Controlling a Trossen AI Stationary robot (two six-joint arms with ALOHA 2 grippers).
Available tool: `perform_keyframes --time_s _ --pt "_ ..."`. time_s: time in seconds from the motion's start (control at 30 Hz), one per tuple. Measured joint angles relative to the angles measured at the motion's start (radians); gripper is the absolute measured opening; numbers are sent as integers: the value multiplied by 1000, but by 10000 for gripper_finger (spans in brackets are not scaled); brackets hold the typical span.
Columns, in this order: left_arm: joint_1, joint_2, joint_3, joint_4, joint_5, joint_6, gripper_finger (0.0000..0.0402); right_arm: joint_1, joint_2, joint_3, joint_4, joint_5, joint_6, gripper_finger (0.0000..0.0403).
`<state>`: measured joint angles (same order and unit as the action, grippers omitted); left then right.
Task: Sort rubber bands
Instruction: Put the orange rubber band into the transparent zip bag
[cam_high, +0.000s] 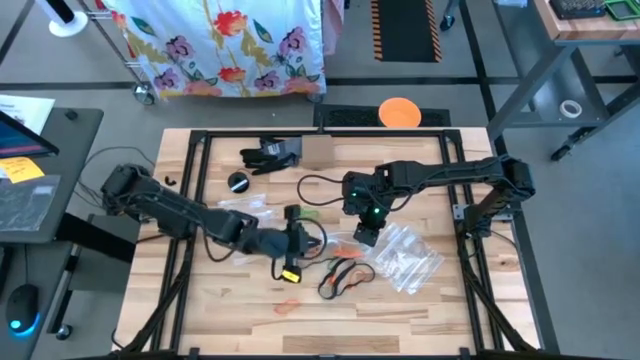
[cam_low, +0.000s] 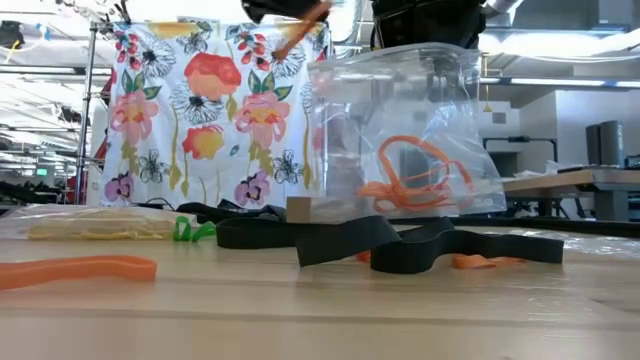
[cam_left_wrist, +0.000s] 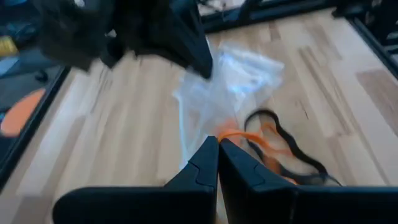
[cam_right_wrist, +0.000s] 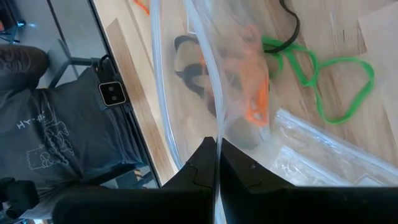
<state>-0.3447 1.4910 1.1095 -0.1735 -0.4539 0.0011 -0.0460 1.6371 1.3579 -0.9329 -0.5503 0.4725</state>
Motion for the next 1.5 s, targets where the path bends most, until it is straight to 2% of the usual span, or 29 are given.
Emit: perform_keyframes --time_s 0.1,0.3,0.57,0.83,0.93,1.33,1.5 --pt "56 0 0 64 88 52 0 0 0 0 0 0 1 5" --pt "136 12 0 151 245 43 0 0 0 0 0 0 -2 5" --pt "180 129 0 334 301 47 0 0 0 0 13 0 1 5" --pt "189 147 0 413 308 67 0 6 0 0 40 -1 -2 5" --pt "188 147 0 417 347 66 0 5 0 0 49 -2 -2 5" --pt "188 225 2 415 348 36 0 4 0 4 82 -25 17 5" --pt "188 224 2 395 415 -9 0 5 0 4 69 -26 17 5"
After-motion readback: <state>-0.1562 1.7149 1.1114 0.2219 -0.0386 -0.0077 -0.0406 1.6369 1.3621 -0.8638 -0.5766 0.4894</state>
